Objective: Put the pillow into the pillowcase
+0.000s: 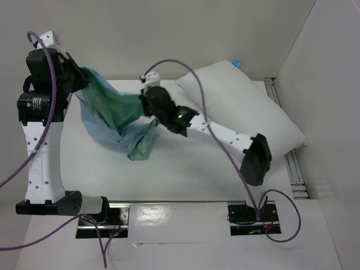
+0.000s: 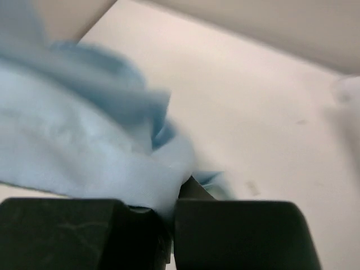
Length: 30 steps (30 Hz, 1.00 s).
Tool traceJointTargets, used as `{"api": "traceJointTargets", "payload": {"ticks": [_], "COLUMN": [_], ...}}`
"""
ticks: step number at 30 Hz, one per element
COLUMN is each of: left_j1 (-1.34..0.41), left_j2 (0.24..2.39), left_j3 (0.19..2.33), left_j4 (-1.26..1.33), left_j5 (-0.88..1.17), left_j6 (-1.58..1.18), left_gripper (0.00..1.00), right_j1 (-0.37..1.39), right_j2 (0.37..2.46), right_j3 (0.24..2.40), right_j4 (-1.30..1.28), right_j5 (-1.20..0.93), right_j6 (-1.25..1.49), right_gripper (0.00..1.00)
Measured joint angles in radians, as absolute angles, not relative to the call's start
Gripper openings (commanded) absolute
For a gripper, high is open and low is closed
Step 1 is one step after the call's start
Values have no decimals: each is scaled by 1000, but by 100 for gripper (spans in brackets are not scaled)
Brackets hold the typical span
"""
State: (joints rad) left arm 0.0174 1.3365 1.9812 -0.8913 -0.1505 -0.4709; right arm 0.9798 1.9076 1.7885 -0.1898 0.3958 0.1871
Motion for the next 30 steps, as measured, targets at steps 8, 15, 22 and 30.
{"api": "traceJointTargets", "payload": {"ticks": [8,15,22,30], "left_j1": [-19,-27,-63,-45], "left_j2": [1529,1539,1524,1630], "left_j3": [2146,2219,2235,2343], "left_j4": [-891,-813,-652,-511], "left_j5": [134,443,753,851], "left_j6": [-473,-479,-558,-637], "left_gripper": [0,0,0,0], "right_j1": [720,747,753,752], "right_j2": [1661,1423,1235,1235], "right_j3": [1988,1935,1913,1994], "right_j4": [-243,-296,-340,-432], "right_j5": [409,352,312,141], "right_j6": [53,-21,-44,-33], "right_gripper": [0,0,0,0]}}
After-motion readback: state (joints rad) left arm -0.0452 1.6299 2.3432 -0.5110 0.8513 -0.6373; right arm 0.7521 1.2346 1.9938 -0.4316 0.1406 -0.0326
